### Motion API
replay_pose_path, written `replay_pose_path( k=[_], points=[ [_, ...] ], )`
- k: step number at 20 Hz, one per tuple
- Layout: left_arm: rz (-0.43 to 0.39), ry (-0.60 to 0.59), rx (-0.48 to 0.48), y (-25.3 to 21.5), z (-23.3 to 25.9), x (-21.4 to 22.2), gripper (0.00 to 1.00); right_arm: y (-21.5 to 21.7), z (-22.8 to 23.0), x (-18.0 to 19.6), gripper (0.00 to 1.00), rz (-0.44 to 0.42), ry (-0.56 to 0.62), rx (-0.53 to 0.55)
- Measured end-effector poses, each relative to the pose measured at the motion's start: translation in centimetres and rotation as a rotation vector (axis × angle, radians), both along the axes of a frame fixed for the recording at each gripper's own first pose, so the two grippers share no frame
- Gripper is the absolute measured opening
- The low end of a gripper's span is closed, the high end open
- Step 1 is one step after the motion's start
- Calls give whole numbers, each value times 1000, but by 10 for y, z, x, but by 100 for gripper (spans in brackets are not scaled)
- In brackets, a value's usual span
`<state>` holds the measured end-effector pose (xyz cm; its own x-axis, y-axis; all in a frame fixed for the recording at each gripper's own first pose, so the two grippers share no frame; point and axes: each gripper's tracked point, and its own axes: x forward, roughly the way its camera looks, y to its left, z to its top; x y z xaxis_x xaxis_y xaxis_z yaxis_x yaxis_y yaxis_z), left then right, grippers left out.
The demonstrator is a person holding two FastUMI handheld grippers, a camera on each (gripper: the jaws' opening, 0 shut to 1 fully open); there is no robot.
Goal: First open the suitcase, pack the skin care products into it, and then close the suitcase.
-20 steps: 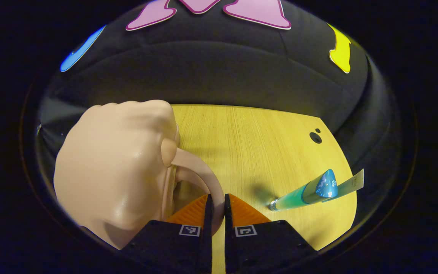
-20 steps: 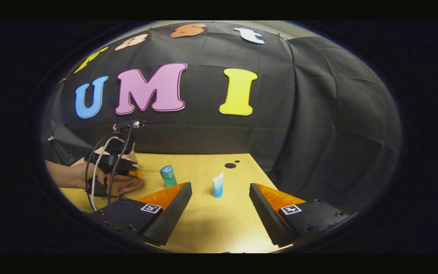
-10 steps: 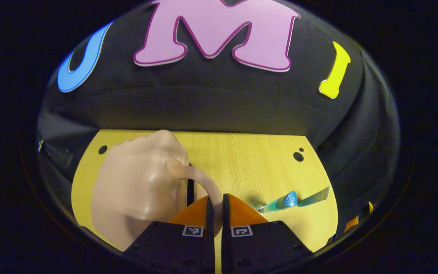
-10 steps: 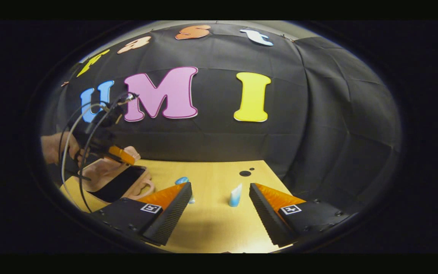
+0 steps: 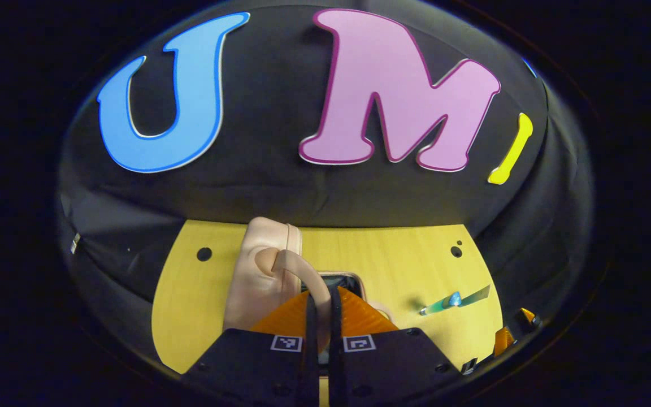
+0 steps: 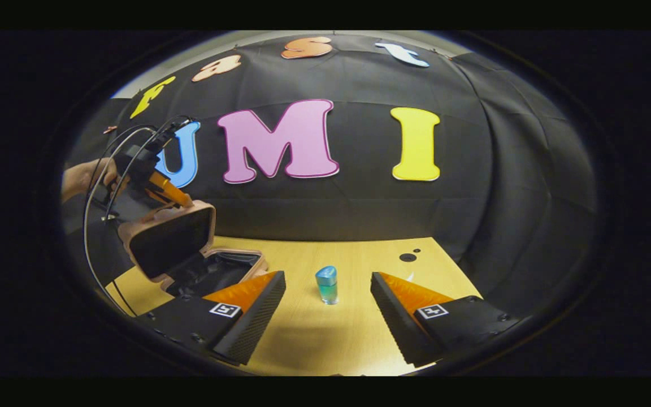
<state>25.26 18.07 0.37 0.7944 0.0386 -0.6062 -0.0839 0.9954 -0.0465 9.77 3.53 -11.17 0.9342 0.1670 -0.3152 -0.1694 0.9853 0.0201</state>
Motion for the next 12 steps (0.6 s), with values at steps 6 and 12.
replay_pose_path(
  k=[6,12],
  points=[
    [105,34,136,128,-2,-11,12,14,-7,-8,96,4,25,-13],
    [265,23,231,264,-43,-4,10,21,-16,-8,97,-21,76,-10]
  ],
)
